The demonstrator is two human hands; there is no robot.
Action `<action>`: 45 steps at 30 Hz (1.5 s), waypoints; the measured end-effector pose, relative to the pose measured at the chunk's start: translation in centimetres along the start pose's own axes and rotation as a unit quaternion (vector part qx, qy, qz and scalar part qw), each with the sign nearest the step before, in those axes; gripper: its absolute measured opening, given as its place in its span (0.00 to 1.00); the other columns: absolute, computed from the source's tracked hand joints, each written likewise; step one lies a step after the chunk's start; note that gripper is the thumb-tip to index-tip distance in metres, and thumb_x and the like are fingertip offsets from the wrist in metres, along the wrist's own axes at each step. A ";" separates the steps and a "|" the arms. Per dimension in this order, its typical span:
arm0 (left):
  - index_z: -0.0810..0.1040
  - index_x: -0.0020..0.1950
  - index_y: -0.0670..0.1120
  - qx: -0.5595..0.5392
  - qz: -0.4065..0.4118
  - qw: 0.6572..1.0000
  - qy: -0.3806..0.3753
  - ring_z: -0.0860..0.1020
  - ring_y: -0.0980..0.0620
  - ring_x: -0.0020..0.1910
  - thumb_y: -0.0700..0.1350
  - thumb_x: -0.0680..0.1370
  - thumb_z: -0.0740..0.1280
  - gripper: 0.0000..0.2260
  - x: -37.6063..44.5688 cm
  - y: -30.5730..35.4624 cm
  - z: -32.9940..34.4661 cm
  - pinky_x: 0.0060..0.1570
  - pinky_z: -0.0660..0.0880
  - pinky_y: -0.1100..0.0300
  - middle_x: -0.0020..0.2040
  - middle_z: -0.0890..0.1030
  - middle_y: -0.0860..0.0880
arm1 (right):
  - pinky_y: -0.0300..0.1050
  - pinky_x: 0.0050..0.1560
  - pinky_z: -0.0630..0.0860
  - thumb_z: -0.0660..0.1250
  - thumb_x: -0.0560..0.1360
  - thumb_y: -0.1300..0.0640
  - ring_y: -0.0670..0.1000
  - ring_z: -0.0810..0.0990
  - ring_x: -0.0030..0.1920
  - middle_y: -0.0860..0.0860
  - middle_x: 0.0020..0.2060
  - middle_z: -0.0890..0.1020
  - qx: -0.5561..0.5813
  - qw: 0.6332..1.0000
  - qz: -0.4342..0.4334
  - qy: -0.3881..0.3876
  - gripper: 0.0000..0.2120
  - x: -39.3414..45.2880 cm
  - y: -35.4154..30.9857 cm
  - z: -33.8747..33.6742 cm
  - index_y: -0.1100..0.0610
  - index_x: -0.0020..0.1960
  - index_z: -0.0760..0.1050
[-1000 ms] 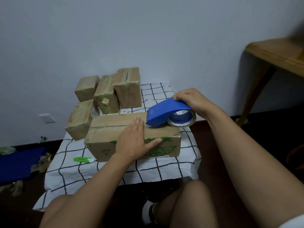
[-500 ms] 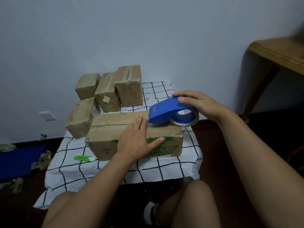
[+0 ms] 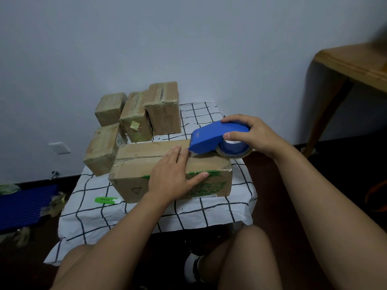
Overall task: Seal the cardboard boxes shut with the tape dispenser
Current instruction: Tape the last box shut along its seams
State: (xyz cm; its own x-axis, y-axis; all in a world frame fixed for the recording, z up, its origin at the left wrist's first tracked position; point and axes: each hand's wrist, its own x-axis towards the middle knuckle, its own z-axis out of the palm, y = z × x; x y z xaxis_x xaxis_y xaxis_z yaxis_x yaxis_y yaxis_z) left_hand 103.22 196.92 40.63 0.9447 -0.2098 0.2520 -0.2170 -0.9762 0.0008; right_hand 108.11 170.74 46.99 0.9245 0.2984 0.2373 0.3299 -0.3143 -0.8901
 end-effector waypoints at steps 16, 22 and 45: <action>0.54 0.77 0.62 -0.014 0.008 1.000 -0.006 0.59 0.47 0.77 0.80 0.69 0.40 0.42 0.1 -0.2 0.2 0.72 0.60 0.50 0.79 0.59 0.47 | 0.31 0.50 0.72 0.75 0.69 0.48 0.36 0.79 0.52 0.32 0.52 0.81 -0.018 1.000 0.023 0.006 0.15 -0.8 1.4 -3.9 0.37 0.54 0.82; 0.54 0.78 0.61 -0.007 0.022 1.000 -0.015 0.55 0.49 0.78 0.79 0.70 0.38 0.41 0.1 -0.3 0.1 0.73 0.57 0.51 0.80 0.54 0.52 | 0.25 0.46 0.72 0.75 0.72 0.54 0.36 0.79 0.50 0.33 0.52 0.81 -0.013 1.000 0.024 0.006 0.14 -0.9 2.0 -3.7 0.38 0.55 0.82; 0.66 0.73 0.51 0.009 0.066 0.998 0.017 0.68 0.50 0.67 0.78 0.72 0.42 0.41 1.8 4.8 -0.4 0.66 0.67 0.54 0.69 0.70 0.50 | 0.41 0.55 0.75 0.73 0.73 0.42 0.45 0.75 0.60 0.45 0.64 0.73 -0.085 0.996 0.029 -0.013 0.18 -1.5 3.4 -4.6 0.32 0.61 0.75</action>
State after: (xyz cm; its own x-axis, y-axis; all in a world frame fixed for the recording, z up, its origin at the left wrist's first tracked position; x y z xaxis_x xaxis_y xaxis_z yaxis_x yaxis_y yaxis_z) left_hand 103.75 191.92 41.49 0.8988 -0.3354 0.2821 -0.3345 -0.9409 -0.0529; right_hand 108.71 165.13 45.41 0.9386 0.2970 0.1756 0.3056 -0.4792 -0.8228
